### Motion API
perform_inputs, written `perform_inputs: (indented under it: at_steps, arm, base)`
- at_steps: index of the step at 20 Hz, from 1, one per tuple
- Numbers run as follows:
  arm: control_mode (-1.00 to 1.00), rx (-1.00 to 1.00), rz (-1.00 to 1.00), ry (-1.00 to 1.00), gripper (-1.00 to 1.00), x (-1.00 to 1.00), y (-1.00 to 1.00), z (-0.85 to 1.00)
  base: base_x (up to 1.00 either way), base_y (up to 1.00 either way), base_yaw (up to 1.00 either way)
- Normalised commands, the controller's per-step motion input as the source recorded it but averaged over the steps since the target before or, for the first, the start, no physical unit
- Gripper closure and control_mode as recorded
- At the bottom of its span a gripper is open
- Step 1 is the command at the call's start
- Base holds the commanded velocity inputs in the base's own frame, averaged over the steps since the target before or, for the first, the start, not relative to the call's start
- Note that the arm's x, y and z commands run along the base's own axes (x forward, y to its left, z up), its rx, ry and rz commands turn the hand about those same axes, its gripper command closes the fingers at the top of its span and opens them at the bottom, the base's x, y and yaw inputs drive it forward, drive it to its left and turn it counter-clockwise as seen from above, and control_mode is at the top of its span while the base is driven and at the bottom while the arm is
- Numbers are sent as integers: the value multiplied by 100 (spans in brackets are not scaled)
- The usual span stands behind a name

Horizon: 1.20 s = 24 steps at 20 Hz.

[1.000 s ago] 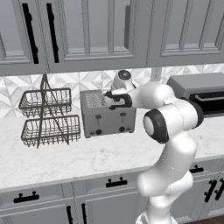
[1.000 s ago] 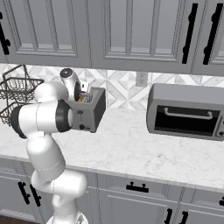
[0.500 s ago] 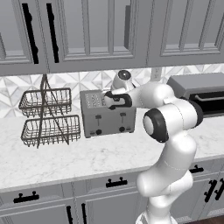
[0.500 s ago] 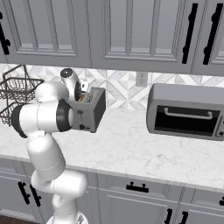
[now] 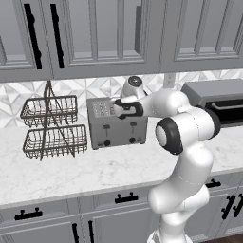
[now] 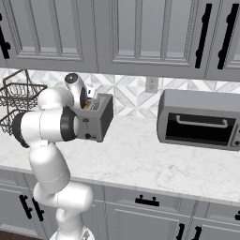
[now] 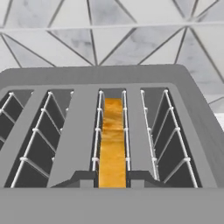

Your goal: Start the toaster. Once the lever pops up, take the bread to the plate on the dining counter.

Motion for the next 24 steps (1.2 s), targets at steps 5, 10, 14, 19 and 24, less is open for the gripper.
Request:
perform_inputs:
  at_steps: [5, 10, 14, 19, 24]
  arm:
    - [-100, 0, 0, -14, 100, -1, 0, 29]
    - [-100, -2, 0, -7, 100, -1, 0, 26]
    - [-100, -1, 0, -2, 100, -22, 0, 40]
    - [-100, 0, 0, 0, 100, -59, 7, 39]
    - [-100, 0, 0, 0, 100, -75, 5, 30]
  base:
    - [0, 0, 0]
    - [0, 0, 0]
    - [0, 0, 0]
    - [0, 0, 0]
    - [0, 0, 0]
